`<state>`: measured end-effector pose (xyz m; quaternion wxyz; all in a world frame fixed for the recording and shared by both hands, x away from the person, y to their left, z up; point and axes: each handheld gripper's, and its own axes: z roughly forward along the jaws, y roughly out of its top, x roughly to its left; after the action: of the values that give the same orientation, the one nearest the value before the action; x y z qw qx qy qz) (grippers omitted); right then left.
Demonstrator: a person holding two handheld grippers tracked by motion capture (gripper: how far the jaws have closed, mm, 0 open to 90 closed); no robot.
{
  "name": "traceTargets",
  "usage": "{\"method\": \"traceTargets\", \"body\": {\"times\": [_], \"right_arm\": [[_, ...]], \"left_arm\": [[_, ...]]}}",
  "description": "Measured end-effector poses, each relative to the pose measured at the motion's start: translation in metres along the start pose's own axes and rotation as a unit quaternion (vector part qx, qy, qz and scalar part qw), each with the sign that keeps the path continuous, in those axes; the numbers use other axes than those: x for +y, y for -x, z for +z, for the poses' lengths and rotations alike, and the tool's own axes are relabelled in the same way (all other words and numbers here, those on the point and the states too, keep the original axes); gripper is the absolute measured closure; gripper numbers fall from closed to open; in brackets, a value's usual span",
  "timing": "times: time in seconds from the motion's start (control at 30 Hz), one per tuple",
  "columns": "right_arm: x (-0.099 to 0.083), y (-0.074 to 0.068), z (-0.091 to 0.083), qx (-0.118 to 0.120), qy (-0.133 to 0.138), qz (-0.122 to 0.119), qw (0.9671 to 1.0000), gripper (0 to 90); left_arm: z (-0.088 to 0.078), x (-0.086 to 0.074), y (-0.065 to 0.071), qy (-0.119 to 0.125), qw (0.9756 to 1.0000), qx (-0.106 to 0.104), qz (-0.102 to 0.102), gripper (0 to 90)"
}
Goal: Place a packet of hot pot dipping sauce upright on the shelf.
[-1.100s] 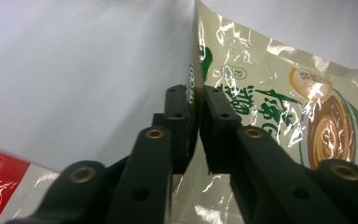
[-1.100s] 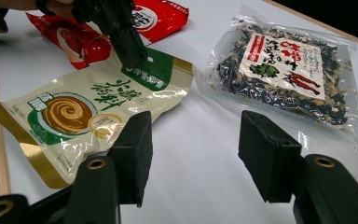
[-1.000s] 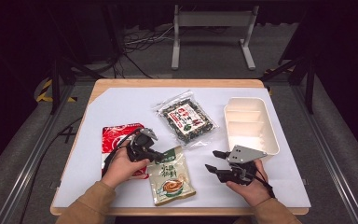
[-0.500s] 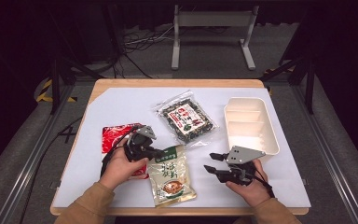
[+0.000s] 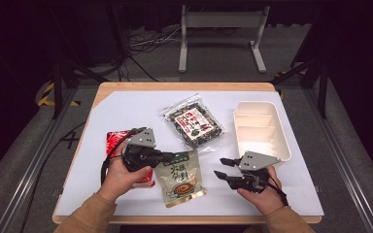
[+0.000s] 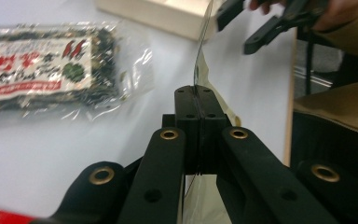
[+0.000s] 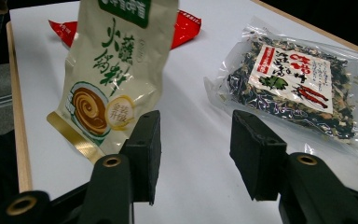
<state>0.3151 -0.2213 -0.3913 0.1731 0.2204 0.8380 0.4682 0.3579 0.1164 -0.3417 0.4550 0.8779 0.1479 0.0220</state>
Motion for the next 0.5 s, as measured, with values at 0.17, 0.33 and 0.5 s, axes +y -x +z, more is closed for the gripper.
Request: {"method": "traceTargets", "body": {"times": [0.17,0.33,0.5], "right_arm": [[0.002,-0.002,0.0,0.009,0.004,-0.001,1.0,53.1],[0.006,-0.005,-0.003,0.022,0.016,0.002,0.9996,53.0],[0.006,-0.001,-0.004,0.049,0.036,0.029,0.9977,52.8]], "left_arm": [[-0.003,0.009,0.017,0.0,0.9993,0.006,0.036,89.8],[-0.005,0.013,0.028,0.006,0.9979,0.027,0.059,89.8],[-0.008,0.017,0.033,0.004,0.9973,0.03,0.067,89.8]]}}
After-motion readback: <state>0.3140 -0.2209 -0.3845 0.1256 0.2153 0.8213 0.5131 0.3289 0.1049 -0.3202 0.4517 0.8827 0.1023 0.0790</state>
